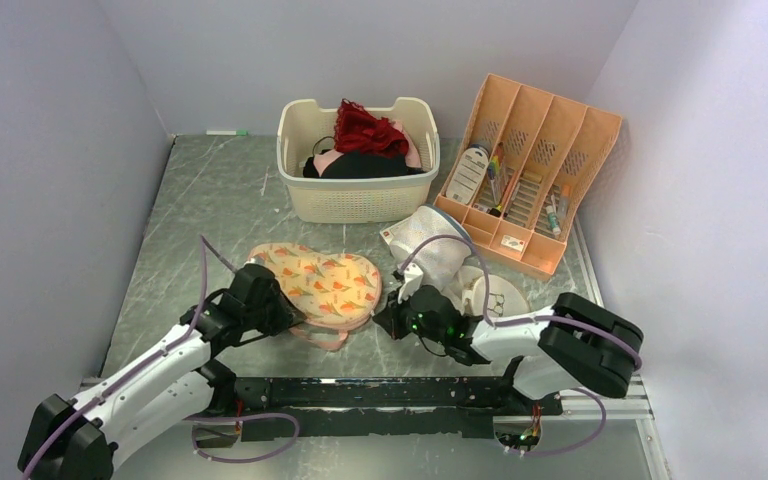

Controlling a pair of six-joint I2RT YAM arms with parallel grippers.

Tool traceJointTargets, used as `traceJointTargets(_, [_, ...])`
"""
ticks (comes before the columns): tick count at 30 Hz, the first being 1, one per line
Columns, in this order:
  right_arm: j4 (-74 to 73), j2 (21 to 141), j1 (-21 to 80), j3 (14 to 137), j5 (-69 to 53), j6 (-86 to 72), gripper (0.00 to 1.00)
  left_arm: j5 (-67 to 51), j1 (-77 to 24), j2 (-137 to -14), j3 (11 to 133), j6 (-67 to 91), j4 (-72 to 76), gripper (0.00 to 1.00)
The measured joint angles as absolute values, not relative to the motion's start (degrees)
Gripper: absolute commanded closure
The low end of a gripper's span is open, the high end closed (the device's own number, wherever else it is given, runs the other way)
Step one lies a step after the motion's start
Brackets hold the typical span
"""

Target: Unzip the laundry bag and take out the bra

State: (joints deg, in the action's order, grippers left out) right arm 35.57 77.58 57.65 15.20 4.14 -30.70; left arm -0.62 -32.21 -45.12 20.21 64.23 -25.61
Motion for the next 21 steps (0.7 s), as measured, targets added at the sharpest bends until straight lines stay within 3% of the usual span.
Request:
traceJointTargets(5, [39.35, 82.70, 59.42, 16.67, 0.95, -31.97, 1.00, -2.04, -31.99, -44.05, 21.12, 63.99, -27.00, 0.30])
traceJointTargets(8, [43.35, 85.52, 59.99, 16.97, -0.91, -33.74, 1.00, -4.56, -31.94, -41.39, 21.12, 64.75, -27.33, 0.02])
traceJointTargets(12, [47.44, 88.44, 60.14, 18.00, -2.90, -35.88, 1.00, -8.19, -31.94, -38.68, 20.21, 66.63, -27.09, 0.01])
traceJointTargets(15, [50.74, 90.04, 60.40, 18.68, -3.81, -37.41, 1.00, -10.48, -31.94, -37.95, 18.37, 67.94, -27.00, 0.11])
traceJointTargets(21, [54.30, 92.88, 61.01, 20.01, -5.61, -39.29, 1.00, -11.68, -31.97, -40.51, 17.47, 68.42, -26.17, 0.09])
